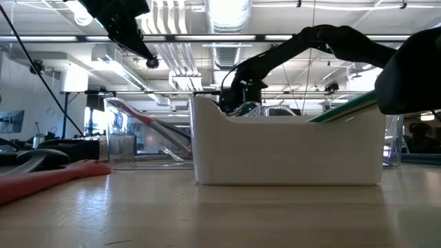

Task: Pick & Place Kitchen Items
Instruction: Put the pink spatula into the right transparent bin

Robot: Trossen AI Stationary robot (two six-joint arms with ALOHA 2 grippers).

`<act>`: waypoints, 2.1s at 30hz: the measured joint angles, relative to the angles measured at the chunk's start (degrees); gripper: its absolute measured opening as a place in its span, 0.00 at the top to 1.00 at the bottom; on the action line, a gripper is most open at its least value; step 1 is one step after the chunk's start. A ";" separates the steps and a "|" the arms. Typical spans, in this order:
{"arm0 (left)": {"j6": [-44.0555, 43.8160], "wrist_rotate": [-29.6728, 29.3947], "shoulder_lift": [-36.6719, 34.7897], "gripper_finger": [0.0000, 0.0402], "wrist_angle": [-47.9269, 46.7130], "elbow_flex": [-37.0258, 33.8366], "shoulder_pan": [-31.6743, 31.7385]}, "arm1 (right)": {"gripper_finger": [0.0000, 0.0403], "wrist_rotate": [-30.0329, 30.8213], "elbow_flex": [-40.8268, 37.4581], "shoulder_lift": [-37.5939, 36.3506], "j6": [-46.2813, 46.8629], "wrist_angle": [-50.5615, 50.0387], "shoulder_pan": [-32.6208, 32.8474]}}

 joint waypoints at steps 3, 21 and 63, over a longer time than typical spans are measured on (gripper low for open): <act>-0.03 0.00 0.00 0.86 0.00 0.00 0.01 | 0.69 -0.26 -0.04 0.09 -0.01 -0.09 0.33; -0.09 0.00 0.00 0.86 -0.04 0.00 0.00 | 0.96 -0.80 -0.35 0.12 -1.08 -0.31 1.03; 0.26 -0.02 0.00 0.86 -2.00 -0.02 0.00 | 0.96 0.56 -7.25 -37.94 15.40 -8.41 12.05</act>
